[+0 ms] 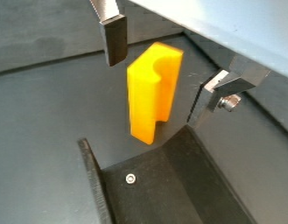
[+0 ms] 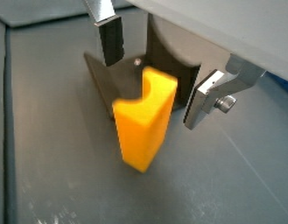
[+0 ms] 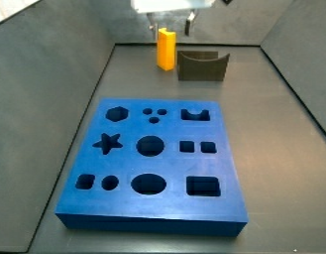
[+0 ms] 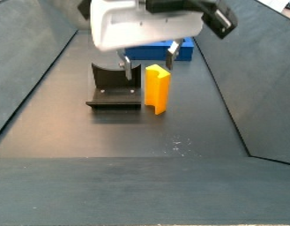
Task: Pick up the arch object. Move up. Rotate the arch object. Move to above the board. Insert the arch object.
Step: Pick up the arch object.
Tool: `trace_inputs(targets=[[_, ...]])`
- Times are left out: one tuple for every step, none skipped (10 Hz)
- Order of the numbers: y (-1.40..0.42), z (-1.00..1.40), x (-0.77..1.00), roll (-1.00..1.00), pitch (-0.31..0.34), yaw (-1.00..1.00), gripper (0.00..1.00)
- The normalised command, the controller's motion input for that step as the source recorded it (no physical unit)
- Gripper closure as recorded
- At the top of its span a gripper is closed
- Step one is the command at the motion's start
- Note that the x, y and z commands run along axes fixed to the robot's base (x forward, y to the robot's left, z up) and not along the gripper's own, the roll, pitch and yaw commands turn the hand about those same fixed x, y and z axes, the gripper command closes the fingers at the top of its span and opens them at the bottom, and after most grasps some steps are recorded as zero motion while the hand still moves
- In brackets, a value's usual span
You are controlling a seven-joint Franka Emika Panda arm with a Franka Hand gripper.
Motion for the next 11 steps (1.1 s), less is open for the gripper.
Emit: trace_inputs(targets=[[0.03, -0.69, -0.43, 0.27, 0.0, 0.23, 0.0], [0.0, -0.58, -0.34, 0.28, 0.0, 0.14, 0.0], [0.01, -0.53, -0.35, 0.26, 0.0, 0.09, 0.0], [0.09, -0.33, -0.33, 0.22, 0.0, 0.04, 0.0], [0.0, -0.01, -0.05, 0.0, -0.003, 0.0, 0.0], [0.0, 0.0, 0.0, 0.0, 0.0, 0.0, 0.0], [0.0, 0.0, 0.0, 0.0, 0.0, 0.0, 1.0], [0.0, 0.0, 0.0, 0.0, 0.0, 0.0, 1.0], [0.0, 0.0, 0.0, 0.0, 0.0, 0.0, 1.0], [0.0, 0.0, 0.0, 0.0, 0.0, 0.0, 1.0], [0.0, 0.0, 0.0, 0.0, 0.0, 0.0, 1.0]])
